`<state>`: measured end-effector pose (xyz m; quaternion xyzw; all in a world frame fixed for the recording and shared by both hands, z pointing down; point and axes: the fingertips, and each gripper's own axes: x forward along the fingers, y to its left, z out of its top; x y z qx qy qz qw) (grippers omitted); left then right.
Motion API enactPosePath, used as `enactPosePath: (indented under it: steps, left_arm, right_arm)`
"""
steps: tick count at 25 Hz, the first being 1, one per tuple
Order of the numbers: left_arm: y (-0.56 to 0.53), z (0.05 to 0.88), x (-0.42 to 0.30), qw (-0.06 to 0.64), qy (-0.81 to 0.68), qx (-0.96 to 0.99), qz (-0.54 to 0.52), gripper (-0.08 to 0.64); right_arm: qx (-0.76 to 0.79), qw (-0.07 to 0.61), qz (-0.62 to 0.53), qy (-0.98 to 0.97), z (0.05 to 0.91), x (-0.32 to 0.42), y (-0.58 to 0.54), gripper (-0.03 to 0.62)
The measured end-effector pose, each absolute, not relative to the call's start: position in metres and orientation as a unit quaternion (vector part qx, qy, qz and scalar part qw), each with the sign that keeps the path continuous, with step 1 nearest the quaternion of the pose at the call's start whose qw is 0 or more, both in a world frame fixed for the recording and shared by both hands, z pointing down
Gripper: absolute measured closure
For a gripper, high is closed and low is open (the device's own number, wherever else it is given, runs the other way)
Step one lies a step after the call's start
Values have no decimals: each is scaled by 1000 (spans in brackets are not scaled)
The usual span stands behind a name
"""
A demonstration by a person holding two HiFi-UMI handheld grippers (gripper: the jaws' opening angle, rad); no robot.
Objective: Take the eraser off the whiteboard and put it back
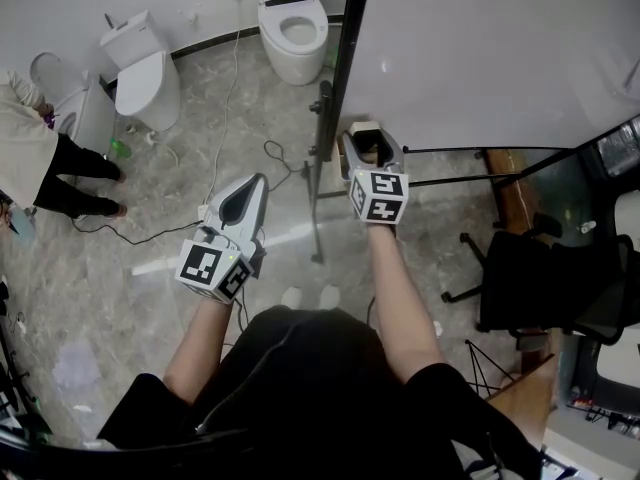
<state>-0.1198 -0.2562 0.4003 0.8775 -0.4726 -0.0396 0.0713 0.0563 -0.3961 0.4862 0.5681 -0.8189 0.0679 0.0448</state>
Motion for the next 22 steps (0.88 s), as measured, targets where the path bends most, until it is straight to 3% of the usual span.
enactPosePath:
  steps: [22]
  left_arm:
    - [-259, 395, -127, 86, -476, 873, -58, 555]
  right_arm:
    - [585, 147, 86, -793, 524, 49, -405, 314]
